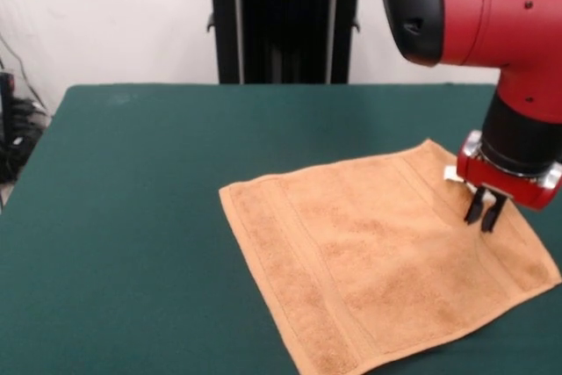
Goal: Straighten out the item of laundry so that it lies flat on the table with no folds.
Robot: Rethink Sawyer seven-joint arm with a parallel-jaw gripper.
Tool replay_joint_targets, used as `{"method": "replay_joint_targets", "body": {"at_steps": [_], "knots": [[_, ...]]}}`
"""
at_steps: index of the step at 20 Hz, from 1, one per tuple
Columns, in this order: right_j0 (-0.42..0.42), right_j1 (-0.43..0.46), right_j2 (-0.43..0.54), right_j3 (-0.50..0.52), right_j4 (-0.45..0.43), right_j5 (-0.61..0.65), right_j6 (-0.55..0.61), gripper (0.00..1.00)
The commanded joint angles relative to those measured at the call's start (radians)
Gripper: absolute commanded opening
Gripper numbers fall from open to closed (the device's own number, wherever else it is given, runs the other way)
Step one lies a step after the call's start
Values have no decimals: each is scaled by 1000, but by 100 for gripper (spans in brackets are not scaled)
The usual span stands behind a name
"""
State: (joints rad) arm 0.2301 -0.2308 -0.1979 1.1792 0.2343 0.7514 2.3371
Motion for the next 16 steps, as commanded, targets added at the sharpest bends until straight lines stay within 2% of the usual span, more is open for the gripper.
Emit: {"method": "replay_joint_targets", "body": {"at_steps": [1, 16], "knots": [[-50, -37, 93, 45, -3, 71, 30, 0], [-57, -33, 102, 15, -23, 119, 39, 0]]}}
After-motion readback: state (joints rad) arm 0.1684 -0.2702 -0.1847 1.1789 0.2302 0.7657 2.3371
